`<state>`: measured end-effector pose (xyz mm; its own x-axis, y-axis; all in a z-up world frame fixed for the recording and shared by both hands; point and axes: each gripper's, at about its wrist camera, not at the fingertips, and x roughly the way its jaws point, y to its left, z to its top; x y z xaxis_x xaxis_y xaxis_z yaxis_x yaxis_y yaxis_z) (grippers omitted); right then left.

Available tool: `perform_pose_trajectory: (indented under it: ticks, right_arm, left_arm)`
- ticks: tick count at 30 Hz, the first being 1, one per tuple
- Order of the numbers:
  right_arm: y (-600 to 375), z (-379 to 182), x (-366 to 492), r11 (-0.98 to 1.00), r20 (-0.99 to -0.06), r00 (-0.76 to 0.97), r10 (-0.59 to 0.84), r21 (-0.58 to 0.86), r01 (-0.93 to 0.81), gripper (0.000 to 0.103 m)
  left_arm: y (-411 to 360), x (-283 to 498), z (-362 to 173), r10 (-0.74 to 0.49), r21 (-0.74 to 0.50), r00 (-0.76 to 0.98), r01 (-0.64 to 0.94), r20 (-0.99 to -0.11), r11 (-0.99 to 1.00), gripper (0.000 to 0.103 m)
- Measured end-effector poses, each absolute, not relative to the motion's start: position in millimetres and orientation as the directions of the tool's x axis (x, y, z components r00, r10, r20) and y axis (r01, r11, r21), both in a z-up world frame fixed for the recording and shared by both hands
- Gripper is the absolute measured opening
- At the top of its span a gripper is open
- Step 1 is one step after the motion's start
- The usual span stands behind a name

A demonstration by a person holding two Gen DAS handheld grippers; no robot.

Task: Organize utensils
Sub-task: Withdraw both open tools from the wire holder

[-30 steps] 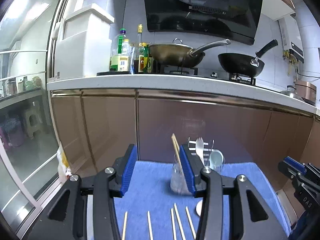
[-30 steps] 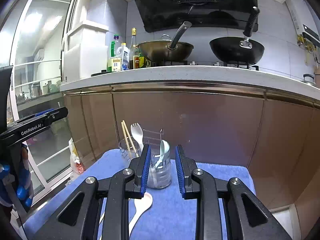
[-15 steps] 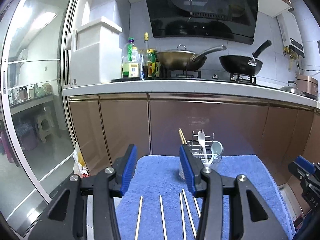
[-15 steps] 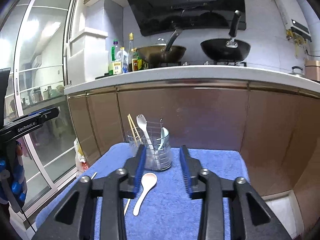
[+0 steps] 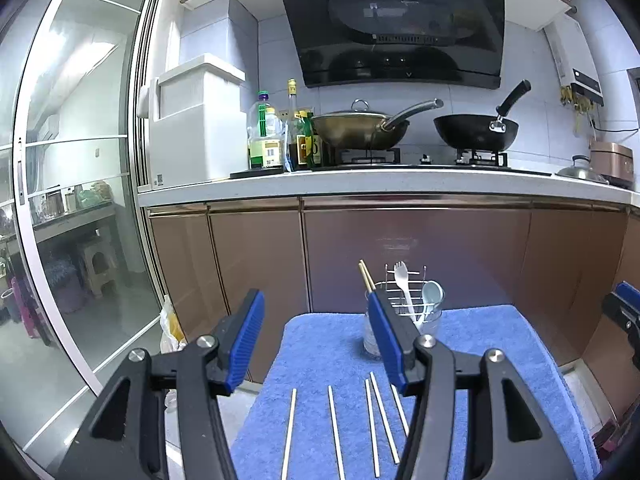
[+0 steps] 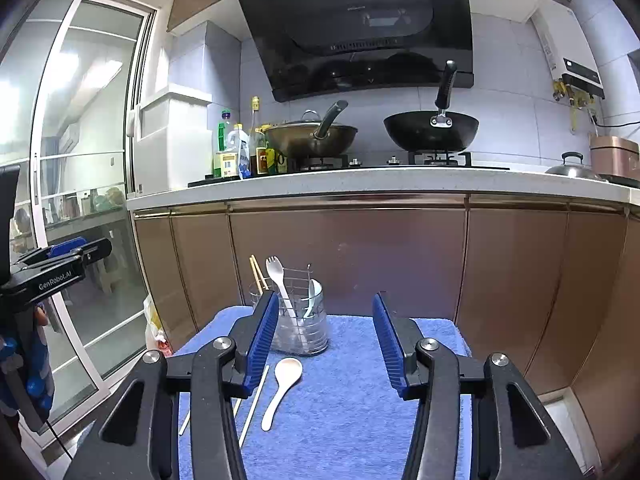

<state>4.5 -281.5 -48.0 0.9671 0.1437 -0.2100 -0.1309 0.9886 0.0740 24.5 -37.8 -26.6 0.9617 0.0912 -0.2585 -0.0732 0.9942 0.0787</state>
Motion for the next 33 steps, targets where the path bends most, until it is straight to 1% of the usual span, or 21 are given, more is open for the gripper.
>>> perform_pose_trajectory:
  ticks: [9, 17, 21, 25, 28, 33]
  right_arm:
    - [-297.7, -53.5, 9.3, 0.985, -0.213, 0.963, 0.163, 0.092, -0.146, 0.05]
    - [-321.6, -69.3, 19.5, 0.983, -0.25, 0.952, 0.177, 0.093, -0.159, 0.051]
    - [-337.9, -82.6, 25.4, 0.981, -0.278, 0.943, 0.184, 0.11, -0.16, 0.051]
    - [-344.7, -95.7, 25.7, 0.982, -0.31, 0.933, 0.184, 0.091, -0.163, 0.051]
    - [-348.7, -102.6, 24.3, 0.983, -0.317, 0.931, 0.179, 0.089, -0.158, 0.051]
    - [-352.0, -108.2, 22.4, 0.983, -0.329, 0.927, 0.182, 0.098, -0.158, 0.051]
  left_arm:
    - [-60.9, 32.7, -26.3, 0.115, 0.124, 0.954, -0.084, -0.275, 0.989, 0.052]
    - [-84.3, 38.0, -30.1, 0.139, 0.146, 0.953, -0.102, -0.269, 0.984, 0.052]
    - [-75.8, 29.2, -33.0, 0.188, 0.171, 0.946, -0.146, -0.264, 0.974, 0.052]
    - [-55.5, 15.9, -41.2, 0.243, 0.183, 0.927, -0.196, -0.287, 0.963, 0.052]
    - [-44.7, 11.4, -44.4, 0.273, 0.197, 0.914, -0.221, -0.3, 0.955, 0.052]
    - [-39.2, 8.4, -36.8, 0.278, 0.173, 0.916, -0.236, -0.289, 0.956, 0.052]
